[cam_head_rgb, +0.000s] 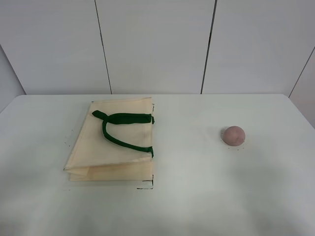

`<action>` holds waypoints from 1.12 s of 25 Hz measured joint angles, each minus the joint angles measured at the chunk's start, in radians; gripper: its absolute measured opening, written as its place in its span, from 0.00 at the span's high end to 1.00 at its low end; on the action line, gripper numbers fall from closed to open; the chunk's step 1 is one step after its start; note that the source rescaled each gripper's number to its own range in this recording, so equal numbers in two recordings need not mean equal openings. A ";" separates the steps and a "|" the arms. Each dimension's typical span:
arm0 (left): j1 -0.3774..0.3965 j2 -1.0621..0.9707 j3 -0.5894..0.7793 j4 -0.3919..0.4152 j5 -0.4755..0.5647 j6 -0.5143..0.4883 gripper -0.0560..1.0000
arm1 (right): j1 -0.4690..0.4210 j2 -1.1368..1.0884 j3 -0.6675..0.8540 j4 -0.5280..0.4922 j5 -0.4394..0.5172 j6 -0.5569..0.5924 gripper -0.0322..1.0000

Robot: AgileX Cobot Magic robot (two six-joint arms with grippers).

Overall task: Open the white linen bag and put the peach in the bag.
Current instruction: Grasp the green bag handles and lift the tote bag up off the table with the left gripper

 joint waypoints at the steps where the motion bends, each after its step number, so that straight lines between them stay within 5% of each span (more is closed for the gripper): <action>1: 0.000 0.000 0.000 0.000 0.000 0.000 0.10 | 0.000 0.000 0.000 0.000 0.000 0.000 0.00; 11: 0.000 0.000 0.000 0.000 -0.001 0.000 0.10 | 0.000 0.000 0.000 0.000 0.000 0.000 0.00; 17: 0.000 0.094 -0.022 0.000 0.000 0.000 0.02 | 0.000 0.000 0.000 0.000 0.000 0.000 0.00; 28: 0.000 0.921 -0.444 0.000 -0.063 0.000 0.00 | 0.000 0.000 0.000 0.000 0.000 0.000 0.00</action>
